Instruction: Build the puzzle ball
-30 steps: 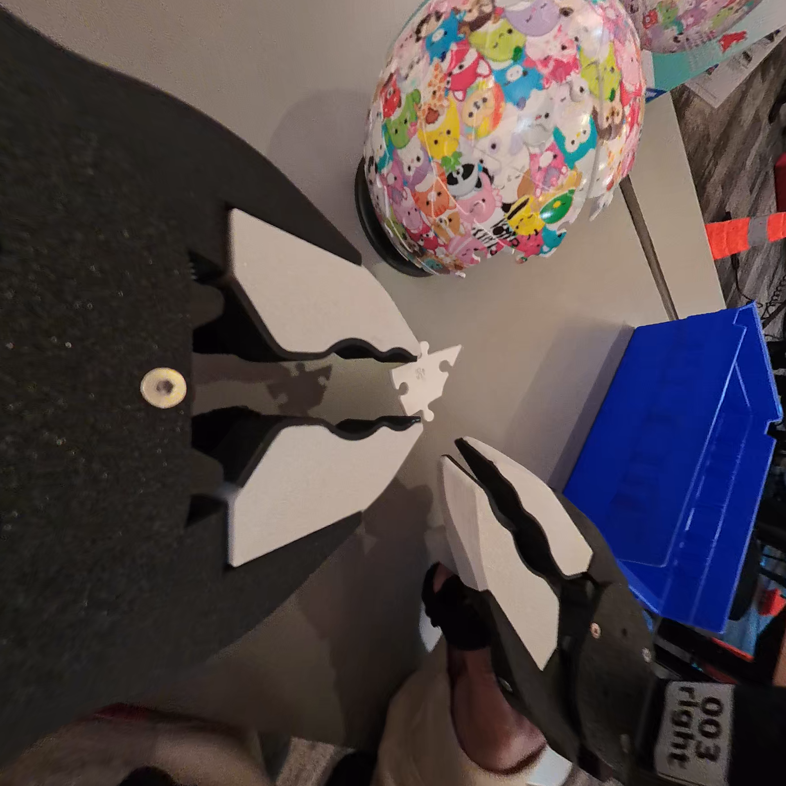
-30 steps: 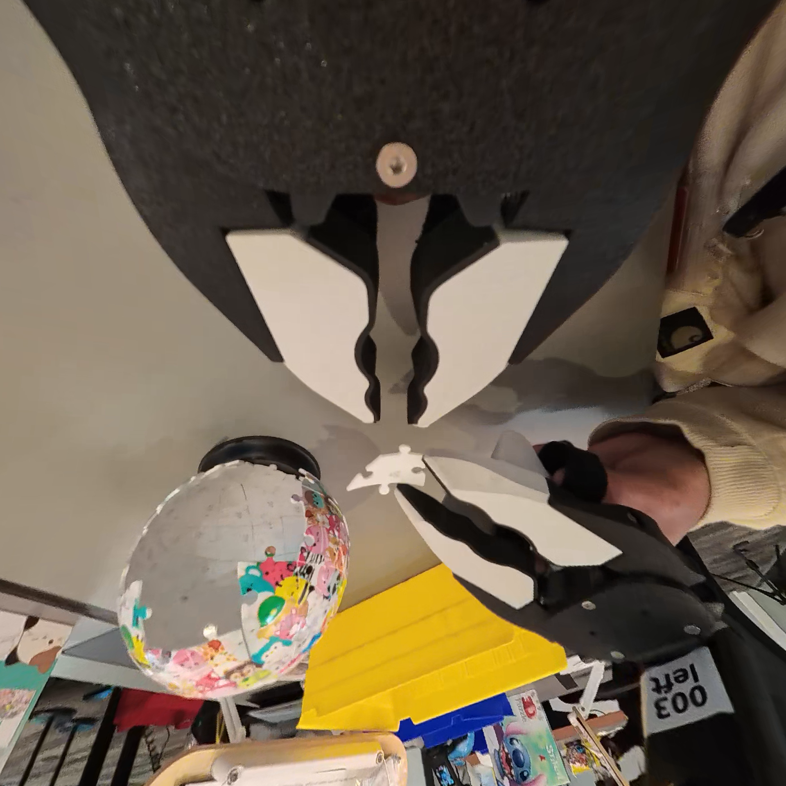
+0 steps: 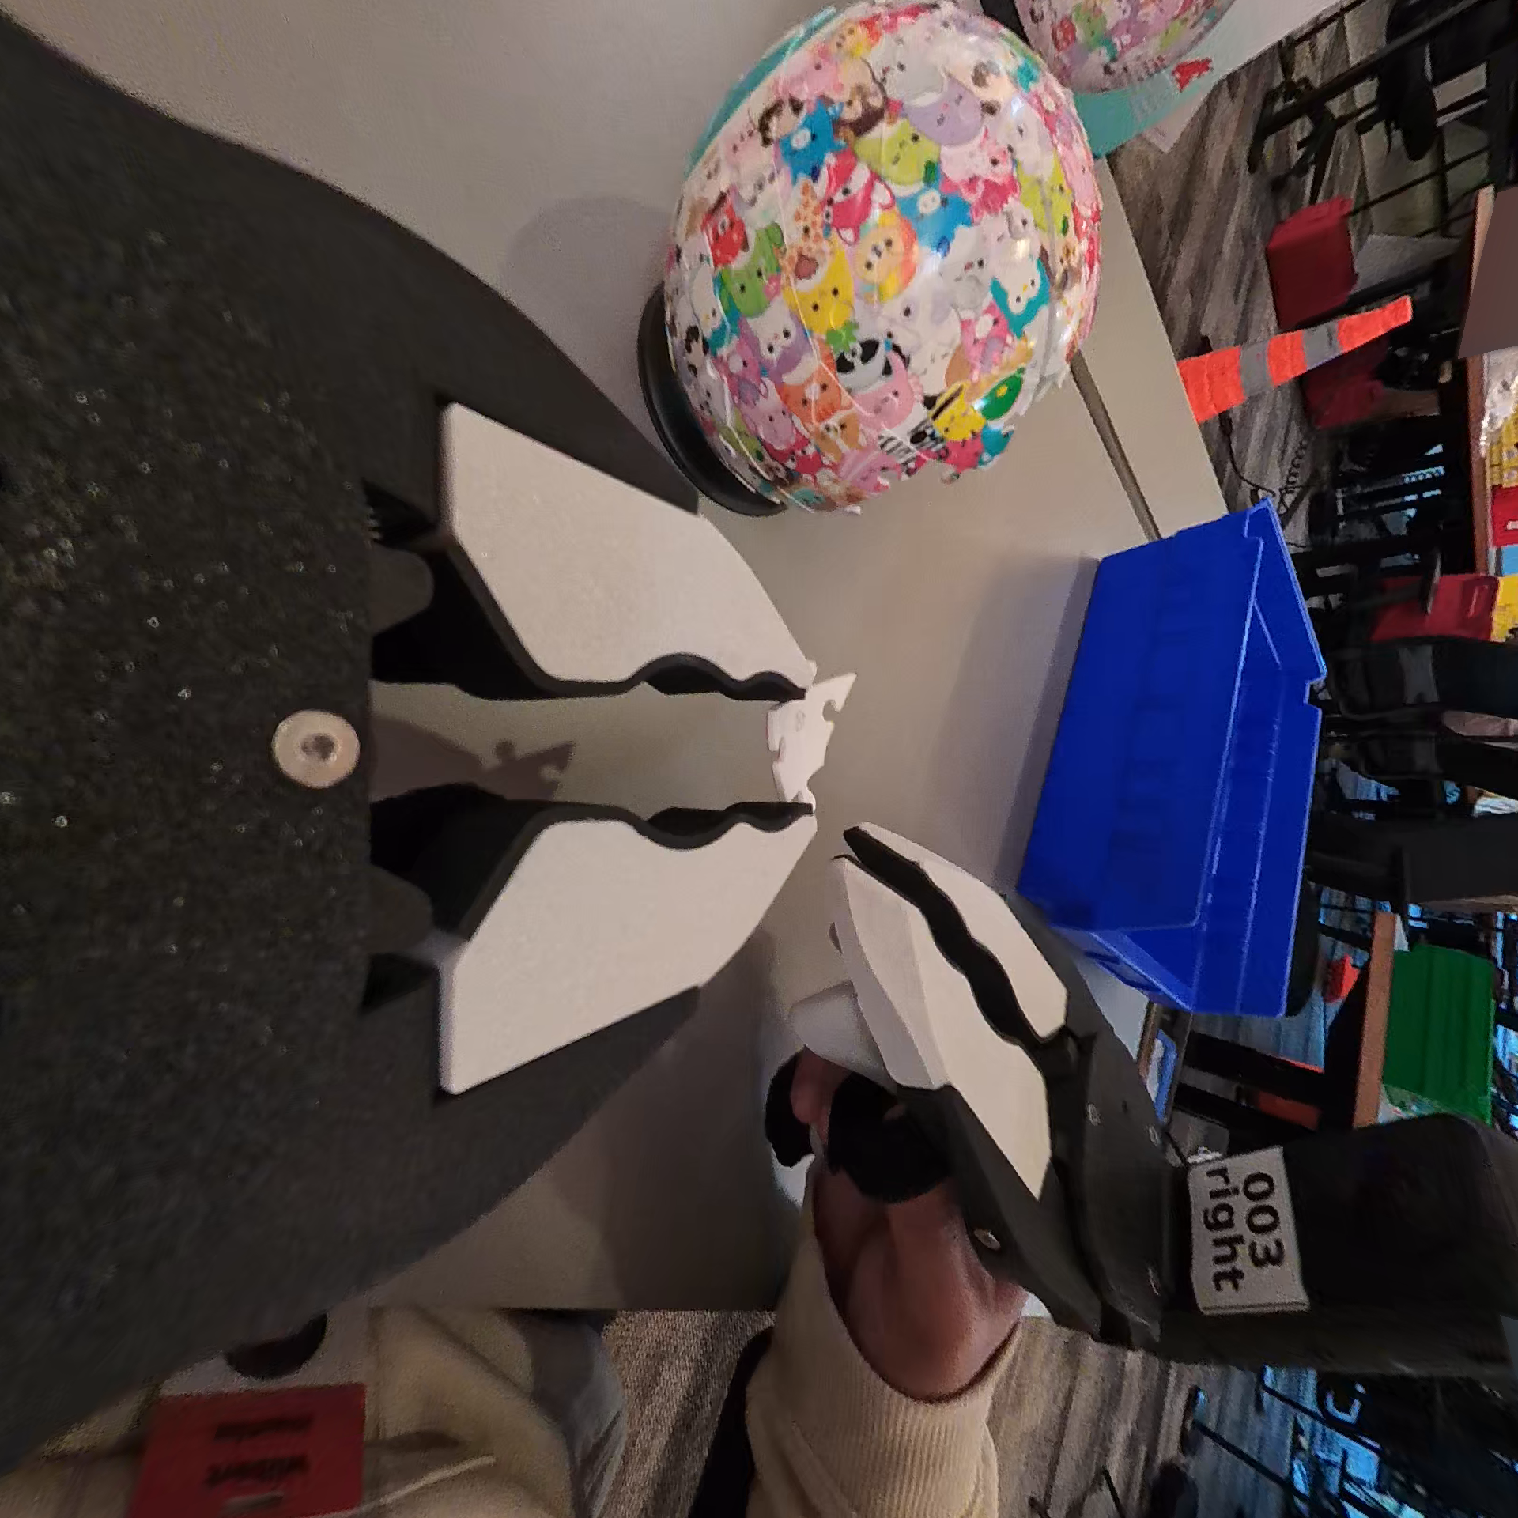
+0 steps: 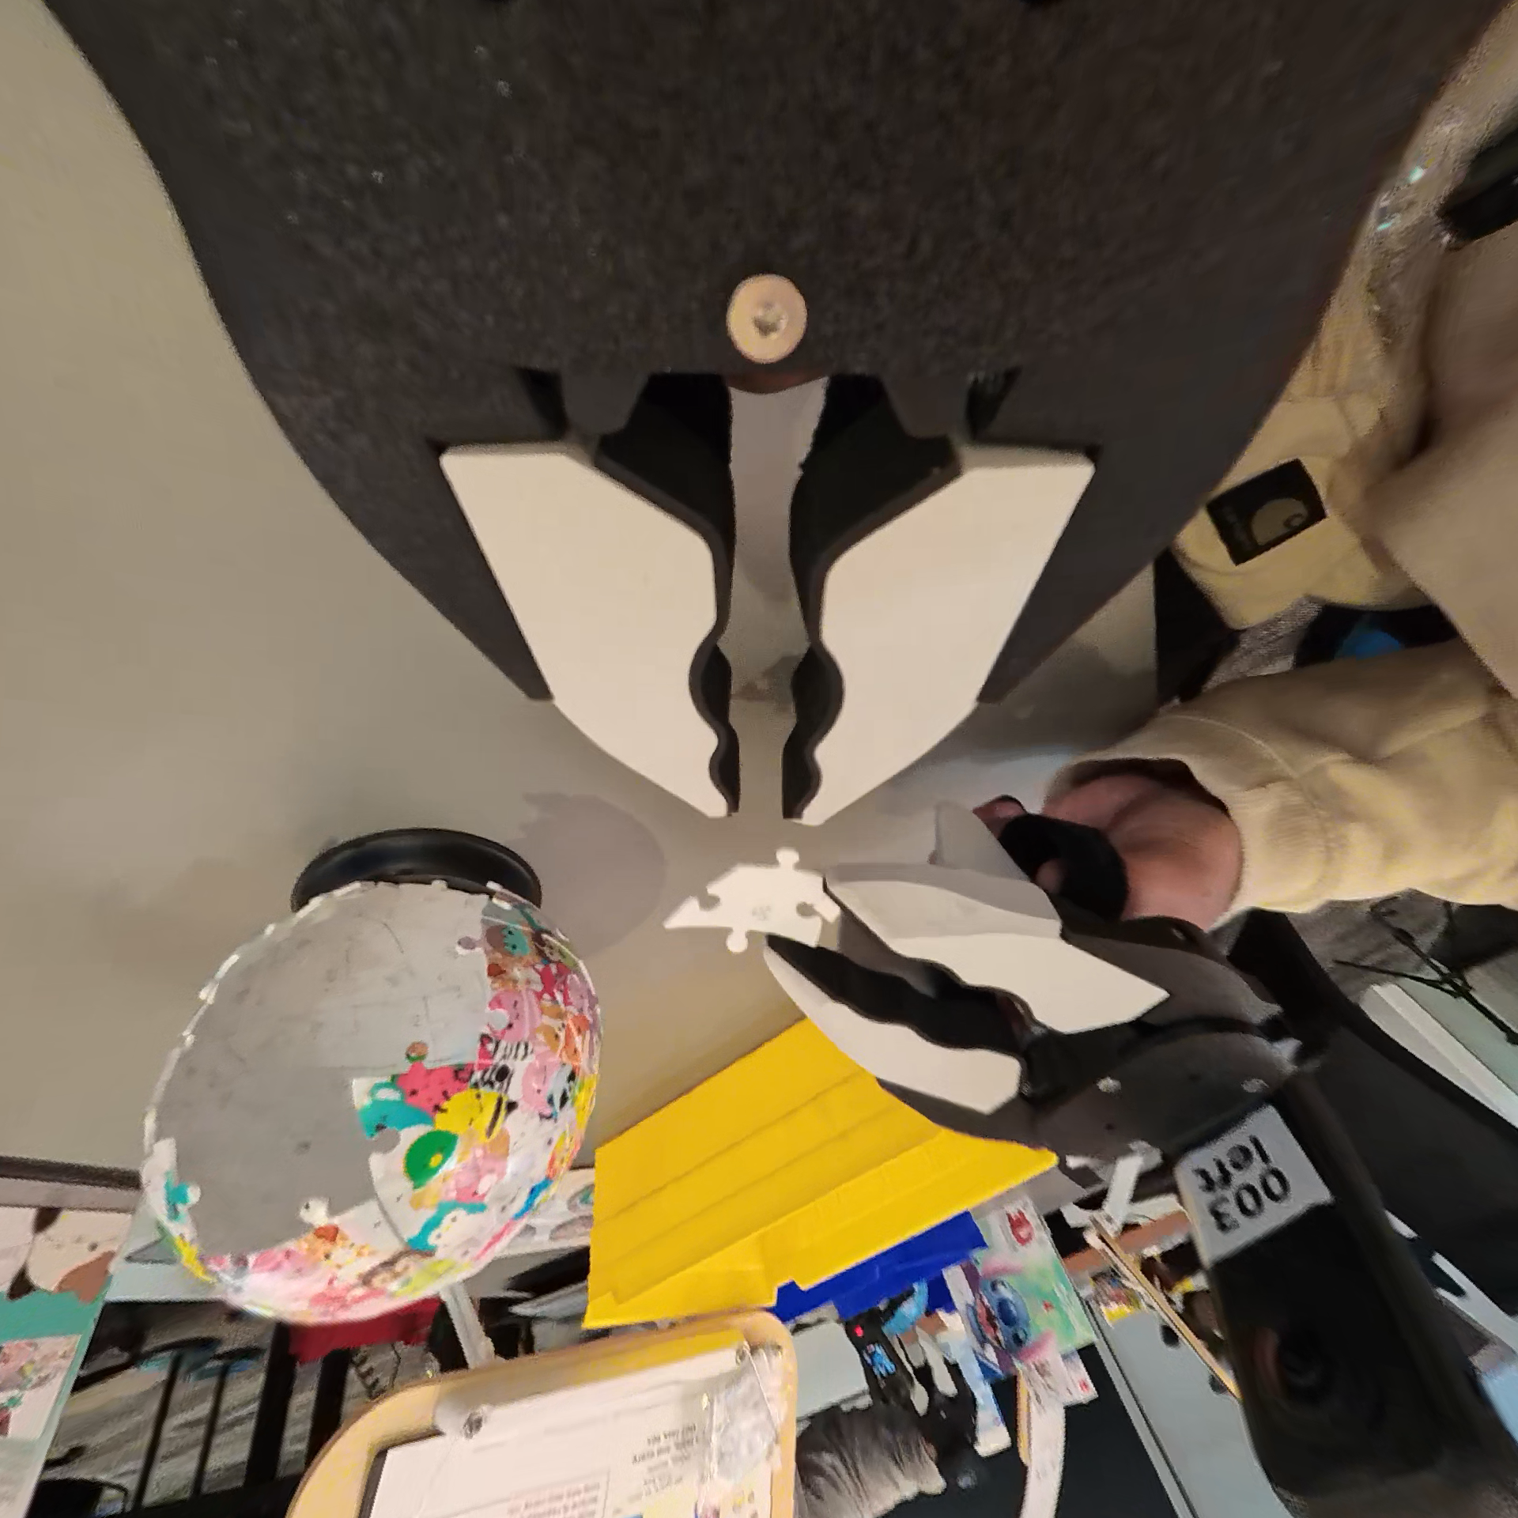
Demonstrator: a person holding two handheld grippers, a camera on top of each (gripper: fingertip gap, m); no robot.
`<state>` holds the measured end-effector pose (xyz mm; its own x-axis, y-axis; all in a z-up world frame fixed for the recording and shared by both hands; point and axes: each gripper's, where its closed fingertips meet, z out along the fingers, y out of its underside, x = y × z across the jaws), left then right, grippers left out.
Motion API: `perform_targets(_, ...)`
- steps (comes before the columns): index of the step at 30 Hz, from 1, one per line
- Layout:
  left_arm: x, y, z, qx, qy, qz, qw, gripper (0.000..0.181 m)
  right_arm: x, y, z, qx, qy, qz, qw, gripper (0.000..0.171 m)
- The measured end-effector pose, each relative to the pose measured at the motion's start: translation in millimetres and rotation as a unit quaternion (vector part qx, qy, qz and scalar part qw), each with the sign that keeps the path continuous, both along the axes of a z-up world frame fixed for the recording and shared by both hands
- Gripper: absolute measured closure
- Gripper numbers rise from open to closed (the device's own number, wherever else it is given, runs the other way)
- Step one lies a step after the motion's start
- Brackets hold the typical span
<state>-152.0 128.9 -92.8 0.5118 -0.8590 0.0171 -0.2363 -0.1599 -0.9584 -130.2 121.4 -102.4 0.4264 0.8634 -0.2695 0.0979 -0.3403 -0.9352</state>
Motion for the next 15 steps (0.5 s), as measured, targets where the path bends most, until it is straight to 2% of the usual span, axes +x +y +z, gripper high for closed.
perform_targets(10,5.1,-3.9,7.4,-0.007,-0.049,-0.016,0.999,0.158,-7.4,-6.1,13.4,0.081,-0.010,0.002,0.997,0.159)
perform_targets(15,1.7,-4.6,11.5,-0.020,-0.071,-0.017,0.997,0.158,-12.9,-8.8,12.5,0.073,-0.010,0.008,0.997,0.159)
